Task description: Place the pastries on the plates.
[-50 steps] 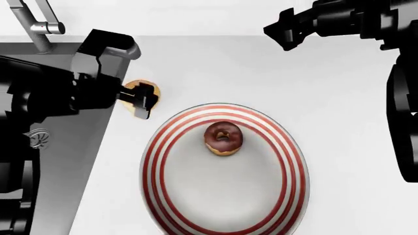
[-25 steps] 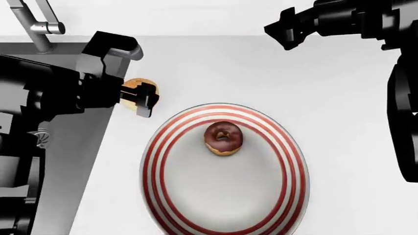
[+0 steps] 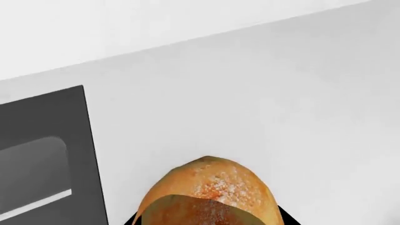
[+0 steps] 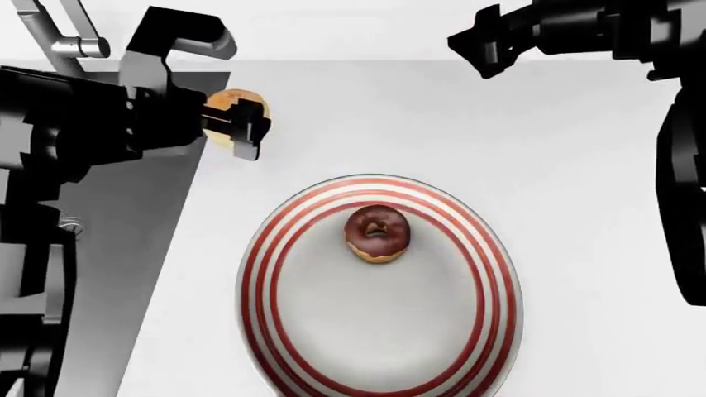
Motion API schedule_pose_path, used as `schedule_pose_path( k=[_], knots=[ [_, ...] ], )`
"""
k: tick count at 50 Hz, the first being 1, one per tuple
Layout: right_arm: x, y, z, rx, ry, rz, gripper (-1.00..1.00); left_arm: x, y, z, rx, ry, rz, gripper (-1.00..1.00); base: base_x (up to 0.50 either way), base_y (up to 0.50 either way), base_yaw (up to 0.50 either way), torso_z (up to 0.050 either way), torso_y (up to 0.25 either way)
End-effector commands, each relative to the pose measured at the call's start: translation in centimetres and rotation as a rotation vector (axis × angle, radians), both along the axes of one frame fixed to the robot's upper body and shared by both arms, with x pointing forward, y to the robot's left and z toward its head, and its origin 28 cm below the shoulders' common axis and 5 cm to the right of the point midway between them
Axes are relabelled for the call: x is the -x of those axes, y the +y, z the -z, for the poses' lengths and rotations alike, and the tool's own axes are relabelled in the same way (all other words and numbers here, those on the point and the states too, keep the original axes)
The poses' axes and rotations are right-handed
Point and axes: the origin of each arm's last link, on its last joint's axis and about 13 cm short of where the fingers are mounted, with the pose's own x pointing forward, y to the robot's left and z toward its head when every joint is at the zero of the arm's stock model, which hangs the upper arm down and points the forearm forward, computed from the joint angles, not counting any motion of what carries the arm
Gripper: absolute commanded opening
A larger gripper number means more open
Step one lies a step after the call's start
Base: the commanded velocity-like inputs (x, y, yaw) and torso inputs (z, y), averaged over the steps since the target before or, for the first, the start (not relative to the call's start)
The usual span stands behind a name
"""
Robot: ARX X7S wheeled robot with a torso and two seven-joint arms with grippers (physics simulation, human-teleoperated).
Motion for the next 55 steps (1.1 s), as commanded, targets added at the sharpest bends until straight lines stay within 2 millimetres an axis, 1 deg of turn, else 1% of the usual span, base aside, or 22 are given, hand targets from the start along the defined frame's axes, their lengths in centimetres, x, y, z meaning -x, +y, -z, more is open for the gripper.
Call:
schedule_pose_path(
  k=[1, 2, 4, 6, 8, 13, 19, 25, 28, 30, 34, 38, 47, 51, 53, 55],
  knots=[
    [-0.1, 0.0, -0.2, -0.035, -0.05, 0.012, 1.0, 0.0, 0.1, -1.1, 0.03, -0.092, 0.008, -1.0, 0.0, 0.0, 0.0, 0.0, 0.0],
    [0.0, 0.0, -0.3, -0.065, -0.054, 0.021, 1.0, -0.1, 0.1, -1.0, 0.03, -0.1, 0.009, -1.0, 0.0, 0.0, 0.0, 0.0, 0.0],
    [-0.1, -0.1, -0.5, -0.056, -0.094, 0.002, 1.0, -0.2, 0.2, -1.0, 0.033, -0.102, 0.013, -1.0, 0.0, 0.0, 0.0, 0.0, 0.0],
    [0.0, -0.1, -0.7, -0.099, -0.094, -0.003, 1.0, -0.1, 0.2, -1.0, 0.037, -0.1, 0.02, -1.0, 0.0, 0.0, 0.0, 0.0, 0.0],
    [0.0, -0.2, -0.8, -0.099, -0.105, -0.003, 1.0, 0.0, 0.2, -1.1, 0.036, -0.101, 0.027, -1.0, 0.0, 0.0, 0.0, 0.0, 0.0],
    [-0.1, -0.1, -0.3, -0.087, -0.07, -0.017, 1.0, -0.1, 0.2, -1.0, 0.029, -0.099, 0.025, -1.0, 0.0, 0.0, 0.0, 0.0, 0.0],
    [0.0, -0.1, -0.4, -0.082, -0.059, -0.006, 1.0, -0.1, -0.1, -1.1, 0.025, -0.095, 0.031, -1.0, -0.12, 0.0, 0.0, 0.0, 0.0],
    [0.0, -0.1, -0.1, -0.084, -0.045, 0.002, 1.0, -0.2, 0.1, -1.3, 0.022, -0.102, 0.028, -1.0, -0.44, 0.0, 0.0, 0.0, 0.0],
    [0.0, 0.0, -0.5, -0.081, -0.054, -0.002, 1.0, -0.2, 0.1, -1.3, 0.023, -0.102, 0.028, -1.0, -0.5, 0.0, 0.0, 0.0, 0.0],
    [0.1, 0.0, -0.5, -0.074, -0.054, -0.005, 1.0, -0.4, -0.2, -1.0, 0.022, -0.097, 0.027, -1.0, -0.5, 0.0, 0.0, 0.0, 0.0],
    [0.2, -0.1, -0.8, -0.07, -0.054, 0.002, 1.0, -0.1, 0.1, -1.2, 0.025, -0.101, 0.023, -1.0, -0.5, 0.0, 0.0, 0.0, -0.002],
    [0.3, -0.2, -1.0, -0.066, -0.058, 0.01, 1.0, -0.2, -0.1, -1.1, 0.024, -0.1, 0.027, -1.0, -0.5, 0.0, 0.0, 0.0, 0.0],
    [0.3, -0.3, -1.1, -0.065, -0.061, 0.019, 1.0, -0.2, 0.1, -1.1, 0.03, -0.1, 0.023, -1.0, -0.5, 0.0, 0.0, 0.0, -0.001],
    [0.3, -0.3, -0.9, -0.068, -0.06, 0.019, 1.0, -0.1, 0.7, -0.9, 0.031, -0.108, 0.026, -1.0, -0.5, 0.0, 0.0, 0.0, 0.0],
    [0.3, -0.3, -0.9, -0.068, -0.061, 0.02, 1.0, -0.4, 0.3, -0.7, 0.034, -0.113, 0.029, -1.0, -0.5, 0.0, 0.0, 0.0, 0.0],
    [0.3, -0.3, -1.0, -0.068, -0.063, 0.02, 1.0, -0.3, 0.5, -0.8, 0.044, -0.115, 0.03, -1.0, -0.5, 0.0, 0.0, 0.0, 0.0]
  ],
)
